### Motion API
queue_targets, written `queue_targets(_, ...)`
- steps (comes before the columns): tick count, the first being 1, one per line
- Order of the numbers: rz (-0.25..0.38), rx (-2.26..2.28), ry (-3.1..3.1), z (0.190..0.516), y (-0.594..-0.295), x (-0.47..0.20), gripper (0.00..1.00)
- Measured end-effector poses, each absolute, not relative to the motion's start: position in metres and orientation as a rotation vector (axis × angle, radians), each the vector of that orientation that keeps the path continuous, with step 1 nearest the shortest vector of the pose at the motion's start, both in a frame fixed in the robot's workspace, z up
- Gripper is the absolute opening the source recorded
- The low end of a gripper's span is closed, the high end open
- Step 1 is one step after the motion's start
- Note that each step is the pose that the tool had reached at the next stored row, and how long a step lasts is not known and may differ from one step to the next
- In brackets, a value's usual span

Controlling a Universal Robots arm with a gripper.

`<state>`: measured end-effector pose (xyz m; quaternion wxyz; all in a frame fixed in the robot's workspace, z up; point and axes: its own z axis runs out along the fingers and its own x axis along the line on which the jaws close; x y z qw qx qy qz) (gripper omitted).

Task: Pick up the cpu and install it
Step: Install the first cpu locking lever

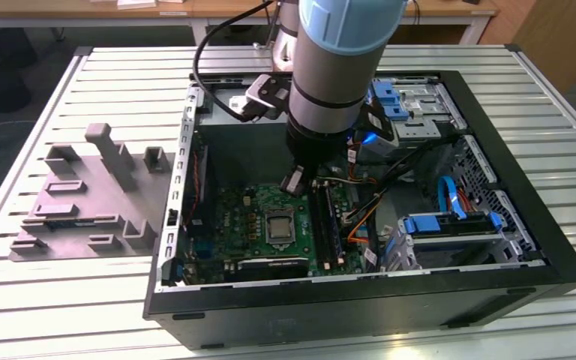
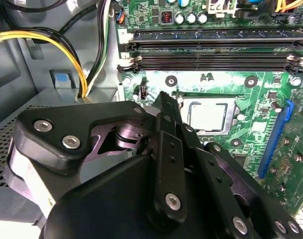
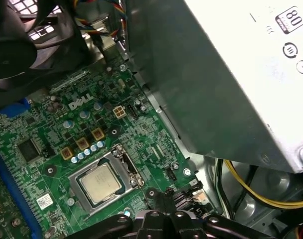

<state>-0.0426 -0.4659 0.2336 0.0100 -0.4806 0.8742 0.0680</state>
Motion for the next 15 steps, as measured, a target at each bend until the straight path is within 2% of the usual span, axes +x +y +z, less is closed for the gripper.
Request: queue_targets(15,0.213,-1.608,2.673,0.2337,-0.4689,-0.0434,0.11)
